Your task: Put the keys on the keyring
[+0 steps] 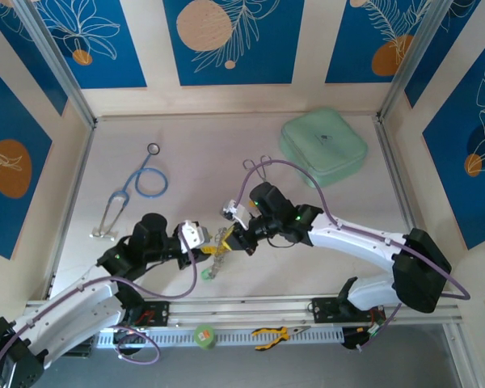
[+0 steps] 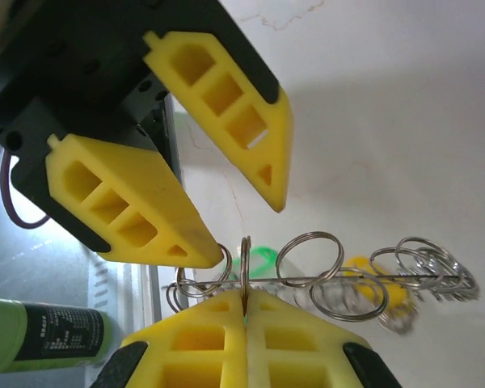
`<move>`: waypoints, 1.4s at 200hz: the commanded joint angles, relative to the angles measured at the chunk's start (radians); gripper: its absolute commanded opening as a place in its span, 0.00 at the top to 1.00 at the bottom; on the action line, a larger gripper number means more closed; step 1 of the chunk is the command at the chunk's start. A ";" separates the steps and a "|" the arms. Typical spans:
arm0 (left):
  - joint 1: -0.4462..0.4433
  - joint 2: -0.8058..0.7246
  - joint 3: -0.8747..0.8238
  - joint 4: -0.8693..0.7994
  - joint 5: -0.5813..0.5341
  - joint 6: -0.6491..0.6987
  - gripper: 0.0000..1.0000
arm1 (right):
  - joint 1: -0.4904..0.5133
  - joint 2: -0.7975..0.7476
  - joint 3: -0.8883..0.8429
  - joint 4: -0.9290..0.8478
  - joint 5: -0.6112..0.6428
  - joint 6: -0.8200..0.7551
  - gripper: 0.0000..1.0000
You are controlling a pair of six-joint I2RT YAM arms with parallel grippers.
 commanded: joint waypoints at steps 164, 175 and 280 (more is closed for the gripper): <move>0.053 0.105 0.023 0.115 0.291 0.033 1.00 | -0.007 -0.092 -0.058 0.038 0.073 -0.126 0.72; 0.054 0.080 -0.007 0.164 0.282 0.037 1.00 | -0.043 -0.148 -0.112 0.081 0.065 -0.093 0.67; 0.053 0.008 -0.136 0.429 0.299 0.097 1.00 | 0.055 -0.213 -0.357 0.478 0.128 -0.376 0.68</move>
